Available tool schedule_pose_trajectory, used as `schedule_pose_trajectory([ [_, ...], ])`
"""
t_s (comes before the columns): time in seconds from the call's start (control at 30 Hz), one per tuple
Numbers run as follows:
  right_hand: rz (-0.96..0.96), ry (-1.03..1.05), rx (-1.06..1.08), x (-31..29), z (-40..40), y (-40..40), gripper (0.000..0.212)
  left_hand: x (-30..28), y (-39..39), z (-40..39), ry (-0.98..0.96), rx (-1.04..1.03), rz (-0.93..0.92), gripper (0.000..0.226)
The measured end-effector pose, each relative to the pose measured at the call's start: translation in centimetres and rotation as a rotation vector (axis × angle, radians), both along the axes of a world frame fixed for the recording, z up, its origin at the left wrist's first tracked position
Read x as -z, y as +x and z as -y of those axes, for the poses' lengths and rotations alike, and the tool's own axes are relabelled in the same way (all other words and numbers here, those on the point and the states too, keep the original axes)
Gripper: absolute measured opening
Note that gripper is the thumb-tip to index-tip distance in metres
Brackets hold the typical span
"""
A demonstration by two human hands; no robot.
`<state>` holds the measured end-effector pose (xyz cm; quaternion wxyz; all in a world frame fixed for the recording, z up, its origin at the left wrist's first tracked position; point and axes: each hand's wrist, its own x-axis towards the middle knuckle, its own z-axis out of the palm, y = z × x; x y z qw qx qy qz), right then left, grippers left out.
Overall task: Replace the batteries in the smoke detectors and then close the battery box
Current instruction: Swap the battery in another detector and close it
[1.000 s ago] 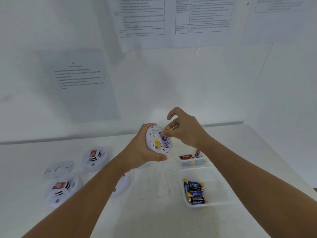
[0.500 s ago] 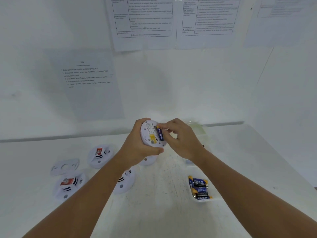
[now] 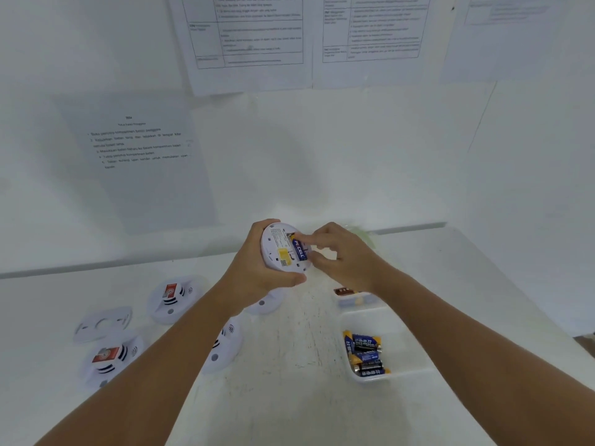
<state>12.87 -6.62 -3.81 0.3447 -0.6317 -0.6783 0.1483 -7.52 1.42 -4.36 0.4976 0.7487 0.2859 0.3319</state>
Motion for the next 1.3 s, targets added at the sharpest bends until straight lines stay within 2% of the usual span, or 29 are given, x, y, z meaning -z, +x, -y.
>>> schedule_pose_trajectory([
  [0.13,-0.064,-0.059,0.124,-1.0,0.4,4.8,0.026,0.4,1.9,-0.1,0.001,0.016,-0.035,0.094],
  [0.23,0.079,-0.250,0.152,-1.0,0.7,8.2,0.015,0.8,3.4,0.2,-0.034,0.024,-0.028,0.095],
  [0.33,0.199,-0.470,0.054,-0.5,0.7,9.4,0.009,0.9,4.7,0.2,-0.058,0.039,-0.021,0.095],
  [0.43,0.324,-0.602,-0.007,0.2,-0.1,9.5,0.005,1.0,5.9,0.0,-0.080,0.036,-0.012,0.096],
  [0.63,0.506,-0.665,-0.045,1.3,-1.1,9.4,0.010,1.1,7.2,-0.1,-0.090,0.012,-0.036,0.098],
  [0.8,0.661,-0.660,-0.116,1.3,-1.3,8.7,0.017,1.3,7.6,-0.1,-0.081,-0.014,-0.049,0.101],
  [0.9,0.689,-0.620,-0.134,1.6,-1.3,8.5,0.015,1.3,7.7,0.0,-0.079,-0.026,-0.062,0.102],
  [1.0,0.634,-0.577,-0.134,1.0,-0.8,9.0,0.013,1.4,7.4,0.0,-0.091,-0.036,-0.063,0.101],
  [1.07,0.521,-0.535,-0.098,0.2,-0.5,9.5,0.016,1.4,7.1,0.0,-0.108,-0.045,-0.050,0.099],
  [1.2,0.107,-0.315,-0.017,-1.2,-0.4,9.8,0.019,1.3,6.4,0.4,-0.125,-0.063,-0.038,0.095],
  [1.3,-0.142,-0.202,-0.011,-2.2,-0.3,8.2,0.034,1.2,5.9,0.8,-0.123,-0.067,-0.028,0.092],
])
